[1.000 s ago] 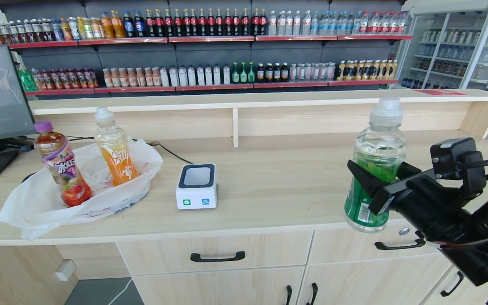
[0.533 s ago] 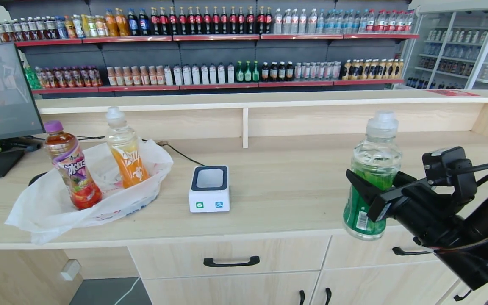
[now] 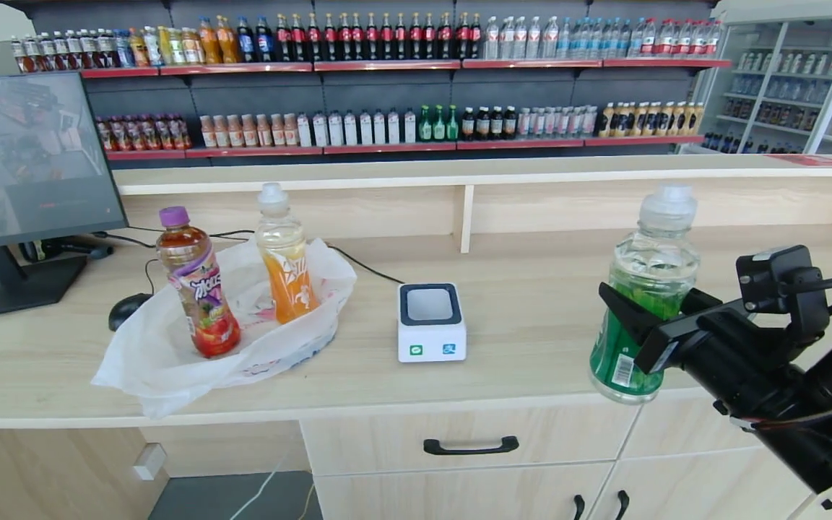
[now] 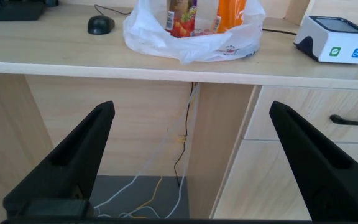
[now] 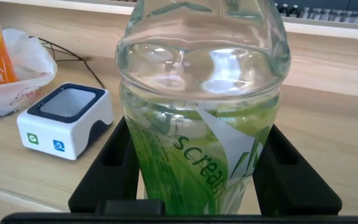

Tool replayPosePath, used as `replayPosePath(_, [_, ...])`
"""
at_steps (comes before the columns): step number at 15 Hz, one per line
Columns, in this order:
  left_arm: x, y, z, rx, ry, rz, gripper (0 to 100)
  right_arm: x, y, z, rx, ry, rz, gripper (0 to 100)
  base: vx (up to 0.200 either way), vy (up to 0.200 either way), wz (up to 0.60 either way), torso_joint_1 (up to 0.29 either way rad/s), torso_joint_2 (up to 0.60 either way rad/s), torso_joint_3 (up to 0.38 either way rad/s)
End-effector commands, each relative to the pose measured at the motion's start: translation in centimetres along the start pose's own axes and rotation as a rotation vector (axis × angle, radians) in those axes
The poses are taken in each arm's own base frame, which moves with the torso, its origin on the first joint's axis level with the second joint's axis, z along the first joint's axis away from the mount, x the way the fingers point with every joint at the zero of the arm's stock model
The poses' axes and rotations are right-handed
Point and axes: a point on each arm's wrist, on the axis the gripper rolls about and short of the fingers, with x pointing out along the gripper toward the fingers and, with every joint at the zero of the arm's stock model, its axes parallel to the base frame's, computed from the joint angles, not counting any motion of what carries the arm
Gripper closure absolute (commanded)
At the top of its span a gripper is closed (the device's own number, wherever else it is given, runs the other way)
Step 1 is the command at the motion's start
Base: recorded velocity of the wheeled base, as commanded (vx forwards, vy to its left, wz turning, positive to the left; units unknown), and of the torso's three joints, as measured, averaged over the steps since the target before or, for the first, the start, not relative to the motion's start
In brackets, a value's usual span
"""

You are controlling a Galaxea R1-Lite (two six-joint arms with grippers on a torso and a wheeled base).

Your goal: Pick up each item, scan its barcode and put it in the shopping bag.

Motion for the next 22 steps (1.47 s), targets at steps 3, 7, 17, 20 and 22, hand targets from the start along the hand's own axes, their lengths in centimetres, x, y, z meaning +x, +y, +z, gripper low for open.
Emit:
replayPosePath(3, [0.0,0.0,0.0,-0.002,0.001,0.001,0,-0.1,0.0,0.0,-0.003,0.002,0.000,100,0.000,0.200,0.00,0.002,0.00,0.002])
replayPosePath(7, [0.0,0.0,0.0,-0.002,0.001,0.001,0,0.4,0.0,0.0,-0.004,-0.004,0.000,100,0.000,0.200,0.00,0.000,0.00,0.005])
replayPosePath(17, [0.0,0.0,0.0,0.002,-0.001,-0.001,0,2.6,0.8,0.8,0.004,-0.069,0.021,100,0.000,0.100,0.00,0.001,0.00,0.000])
replayPosePath(20, [0.0,0.0,0.0,0.002,-0.001,-0.001,0,3.9,1.2,0.9,-0.032,-0.098,0.073,100,0.000,0.000,0.00,0.000,0.00,0.000])
replayPosePath(22, [0.0,0.0,0.0,0.002,-0.001,-0.001,0,4.7,1.6,0.7,-0.123,-0.120,0.158,100,0.000,0.000,0.00,0.000,0.00,0.000])
